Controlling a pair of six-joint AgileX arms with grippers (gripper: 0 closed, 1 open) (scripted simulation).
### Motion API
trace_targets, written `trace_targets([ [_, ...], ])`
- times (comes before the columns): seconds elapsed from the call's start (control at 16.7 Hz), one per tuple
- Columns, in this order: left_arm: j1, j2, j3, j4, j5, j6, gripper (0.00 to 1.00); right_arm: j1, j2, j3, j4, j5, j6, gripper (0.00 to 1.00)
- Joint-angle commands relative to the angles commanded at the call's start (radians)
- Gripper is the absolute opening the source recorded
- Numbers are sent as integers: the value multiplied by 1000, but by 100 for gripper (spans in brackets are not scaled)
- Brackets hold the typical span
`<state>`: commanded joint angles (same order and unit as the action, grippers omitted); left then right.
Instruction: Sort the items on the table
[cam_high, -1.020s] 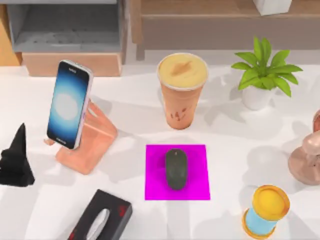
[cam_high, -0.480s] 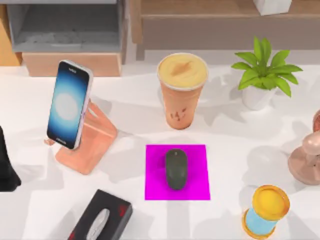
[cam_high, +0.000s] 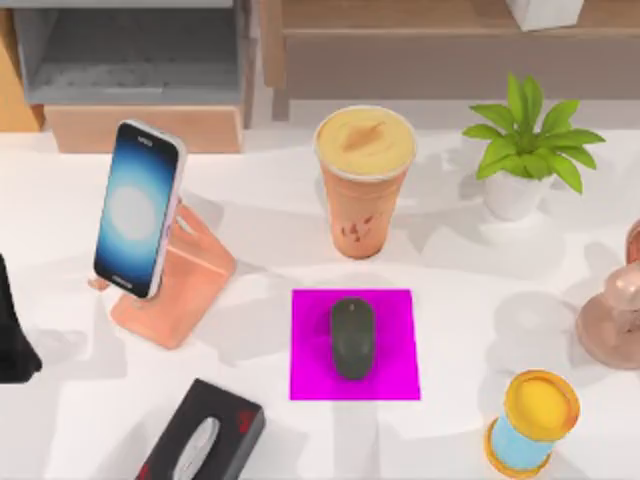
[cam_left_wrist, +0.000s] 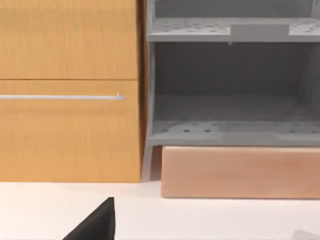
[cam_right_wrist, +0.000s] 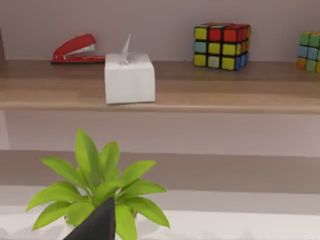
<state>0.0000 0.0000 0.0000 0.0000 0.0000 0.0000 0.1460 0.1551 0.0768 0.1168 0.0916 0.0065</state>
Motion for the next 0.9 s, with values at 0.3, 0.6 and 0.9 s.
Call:
trace_targets([
  [0.3,0,0,0,0,0,0,100,289,415,130,224,184,5,100],
  [0.6,0,0,0,0,0,0,100,559,1016,283,491,401,-4,100],
  [0.9,0,0,0,0,0,0,100,737,1609,481,790,612,-15,100],
])
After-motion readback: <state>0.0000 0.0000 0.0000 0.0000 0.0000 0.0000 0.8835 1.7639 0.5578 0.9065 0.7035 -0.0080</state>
